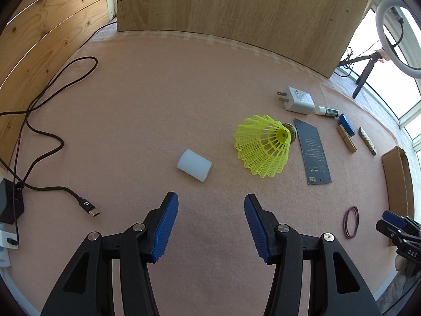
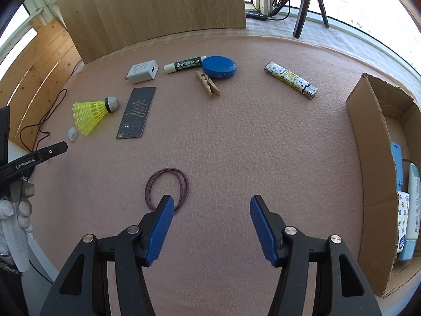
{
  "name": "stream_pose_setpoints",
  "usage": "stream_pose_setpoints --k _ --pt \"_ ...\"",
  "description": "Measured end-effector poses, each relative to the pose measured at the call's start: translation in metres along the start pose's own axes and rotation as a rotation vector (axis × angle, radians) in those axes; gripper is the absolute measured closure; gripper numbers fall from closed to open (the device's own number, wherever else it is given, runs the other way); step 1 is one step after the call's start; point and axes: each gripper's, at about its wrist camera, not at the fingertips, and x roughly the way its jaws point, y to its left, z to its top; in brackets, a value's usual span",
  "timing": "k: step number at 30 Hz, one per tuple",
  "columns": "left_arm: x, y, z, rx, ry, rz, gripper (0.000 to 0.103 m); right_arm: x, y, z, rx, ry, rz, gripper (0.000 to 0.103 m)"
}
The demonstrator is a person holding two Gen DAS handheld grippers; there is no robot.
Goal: Organize objects
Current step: 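Move the left gripper to the white cylinder while the right gripper moves to the purple rubber band, then close the left gripper on the white cylinder while the right gripper pinches the rubber band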
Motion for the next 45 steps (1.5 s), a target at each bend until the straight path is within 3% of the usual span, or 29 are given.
stream_pose_setpoints --k 4,13,18,27,36,45 --pt "0.008 0.012 0.011 -0.020 0.009 -0.008 0.047 0.010 0.005 0.005 0.001 0.016 -0.006 0.047" --pt "0.028 0.008 0.024 0.042 0.016 0.019 0.047 0.029 0.007 0.012 0.013 0.056 0.002 0.047" --pt "0.034 0.004 0.027 0.070 0.018 0.035 0.047 0.038 0.013 0.015 -0.007 0.080 -0.006 0.053" --pt "0.036 0.002 0.026 0.091 0.006 0.049 0.051 0.047 0.038 0.021 -0.115 0.086 -0.090 0.057" --pt "0.034 0.005 0.025 0.094 -0.009 0.062 0.068 0.048 0.054 0.020 -0.193 0.082 -0.098 0.080" --pt "0.032 0.013 0.024 0.051 -0.020 0.038 0.075 0.047 0.051 0.019 -0.177 0.076 -0.063 0.100"
